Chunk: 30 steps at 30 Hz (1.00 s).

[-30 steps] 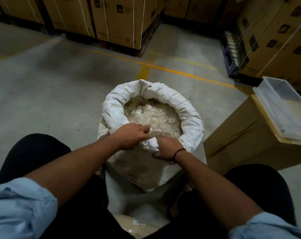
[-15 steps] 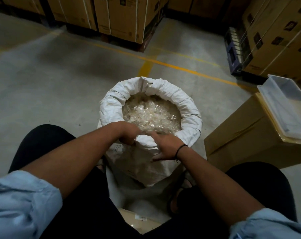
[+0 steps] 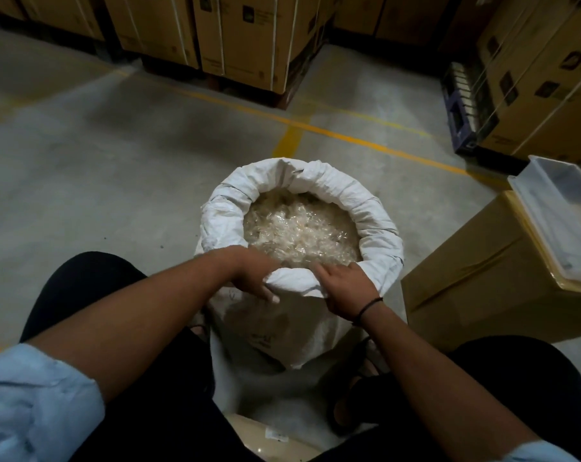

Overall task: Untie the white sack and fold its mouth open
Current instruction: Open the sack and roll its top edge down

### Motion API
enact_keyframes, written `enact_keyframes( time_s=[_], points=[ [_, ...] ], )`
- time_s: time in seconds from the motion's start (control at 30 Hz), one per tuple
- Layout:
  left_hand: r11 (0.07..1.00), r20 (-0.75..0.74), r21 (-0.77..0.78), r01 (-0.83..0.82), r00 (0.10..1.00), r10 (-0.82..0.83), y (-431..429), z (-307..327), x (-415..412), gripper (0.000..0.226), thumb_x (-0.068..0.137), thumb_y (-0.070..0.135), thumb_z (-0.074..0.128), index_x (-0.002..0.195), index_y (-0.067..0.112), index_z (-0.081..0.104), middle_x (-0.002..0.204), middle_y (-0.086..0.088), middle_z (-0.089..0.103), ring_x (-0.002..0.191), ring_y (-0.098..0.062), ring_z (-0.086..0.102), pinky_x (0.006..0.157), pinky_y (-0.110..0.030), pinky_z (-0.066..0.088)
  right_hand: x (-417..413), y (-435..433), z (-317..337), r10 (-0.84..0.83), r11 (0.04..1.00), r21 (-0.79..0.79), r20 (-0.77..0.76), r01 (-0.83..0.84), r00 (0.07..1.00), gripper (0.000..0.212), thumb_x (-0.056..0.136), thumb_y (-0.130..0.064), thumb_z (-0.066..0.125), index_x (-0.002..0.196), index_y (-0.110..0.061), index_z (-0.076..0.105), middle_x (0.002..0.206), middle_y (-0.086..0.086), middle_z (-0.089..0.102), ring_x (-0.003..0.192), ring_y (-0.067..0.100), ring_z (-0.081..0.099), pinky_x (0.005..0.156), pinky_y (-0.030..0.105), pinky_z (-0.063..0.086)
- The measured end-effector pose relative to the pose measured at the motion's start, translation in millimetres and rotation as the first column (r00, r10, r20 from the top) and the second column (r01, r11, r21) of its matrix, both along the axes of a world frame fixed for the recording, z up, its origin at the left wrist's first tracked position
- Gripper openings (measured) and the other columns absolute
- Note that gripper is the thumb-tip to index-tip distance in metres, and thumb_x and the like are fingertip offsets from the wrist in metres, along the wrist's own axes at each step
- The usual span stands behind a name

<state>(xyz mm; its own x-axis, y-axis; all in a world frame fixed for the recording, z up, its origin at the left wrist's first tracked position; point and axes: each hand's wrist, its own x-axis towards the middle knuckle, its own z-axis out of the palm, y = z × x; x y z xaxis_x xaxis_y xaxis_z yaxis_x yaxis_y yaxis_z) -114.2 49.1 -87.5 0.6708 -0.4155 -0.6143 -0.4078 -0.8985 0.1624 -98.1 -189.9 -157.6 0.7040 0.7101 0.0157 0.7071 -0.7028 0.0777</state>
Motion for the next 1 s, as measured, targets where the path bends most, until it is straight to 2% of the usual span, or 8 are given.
enact_keyframes(
  time_s=[0.07,0.17,0.23,0.3,0.5,0.73,0.9,1.0],
  points=[
    [0.993,-0.043,-0.071,-0.098,0.994,0.096,11,11,15,0.065,0.089,0.075,0.047,0.131,0.028,0.060,0.120,0.002,0.067,0.104,-0.021,0.060,0.087,-0.031,0.039,10,4,18,-0.040,0.995,-0.103,-0.267,0.013,0.963,0.088,0.085,-0.045,0.065,0.156,-0.027,0.016,0.150,0.008,0.044,0.128,0.033,0.050,0.100,0.048,0.040],
    [0.909,0.266,-0.322,-0.265,0.896,0.355,28,31,52,0.060,0.090,0.077,0.042,0.107,0.028,0.071,0.102,0.003,0.071,0.099,-0.020,0.063,0.092,-0.036,0.044,29,8,60,-0.027,0.998,0.037,-0.389,0.045,0.921,0.126,0.065,-0.084,0.061,0.156,-0.034,-0.010,0.162,0.007,0.024,0.142,0.029,0.033,0.114,0.053,0.032],
    [0.895,0.426,-0.356,-0.268,0.806,0.411,38,38,71,0.049,0.090,0.070,0.052,0.107,0.028,0.071,0.106,0.001,0.072,0.099,-0.021,0.063,0.087,-0.035,0.046,45,7,77,-0.059,0.948,0.284,-0.288,0.143,0.956,0.120,0.068,-0.089,0.052,0.157,-0.032,-0.004,0.159,0.007,0.032,0.142,0.026,0.036,0.113,0.051,0.036],
    [0.921,0.471,-0.288,-0.264,0.798,0.376,45,31,82,0.049,0.087,0.067,0.059,0.117,0.029,0.066,0.119,-0.001,0.067,0.108,-0.023,0.059,0.087,-0.036,0.048,64,5,82,-0.179,0.907,0.356,-0.158,0.225,0.971,0.114,0.075,-0.081,0.054,0.159,-0.024,0.001,0.153,0.009,0.038,0.138,0.029,0.039,0.110,0.049,0.038],
    [0.911,0.527,-0.188,-0.367,0.745,0.409,40,-10,138,0.084,0.084,0.064,0.063,0.153,0.029,0.032,0.165,-0.010,0.018,0.147,-0.037,0.024,0.112,-0.055,0.031,128,-23,43,-0.495,0.866,0.008,-0.119,0.500,0.860,0.111,0.078,-0.077,0.056,0.156,-0.028,-0.006,0.159,0.009,0.022,0.141,0.037,0.029,0.104,0.060,0.039],
    [0.879,0.507,-0.076,-0.470,0.741,0.441,41,-76,192,0.105,0.086,0.080,0.041,0.160,0.025,-0.008,0.168,-0.015,-0.010,0.150,-0.051,0.008,0.117,-0.066,0.013,188,3,-2,-0.658,0.739,0.035,-0.179,0.673,0.732,0.088,0.093,-0.070,0.039,0.156,-0.022,0.001,0.150,0.014,0.036,0.125,0.043,0.047,0.096,0.057,0.041],
    [0.906,0.581,-0.058,-0.419,0.724,0.372,47,-89,217,0.088,0.096,0.070,0.034,0.161,0.022,-0.002,0.156,-0.024,0.032,0.132,-0.048,0.044,0.104,-0.057,0.038,215,2,-9,-0.675,0.677,0.174,-0.240,0.715,0.697,0.075,0.101,-0.054,0.034,0.158,-0.018,0.000,0.125,0.021,0.060,0.104,0.041,0.061,0.082,0.046,0.047],
    [0.931,0.510,-0.171,-0.322,0.779,0.364,59,-89,225,0.066,0.104,0.055,0.032,0.161,0.026,0.017,0.148,-0.019,0.048,0.126,-0.041,0.054,0.100,-0.047,0.046,230,-5,7,-0.688,0.470,0.288,-0.473,0.834,0.551,0.072,0.104,-0.044,0.041,0.158,-0.012,0.007,0.129,0.028,0.058,0.115,0.043,0.058,0.089,0.043,0.044]
  ],
)
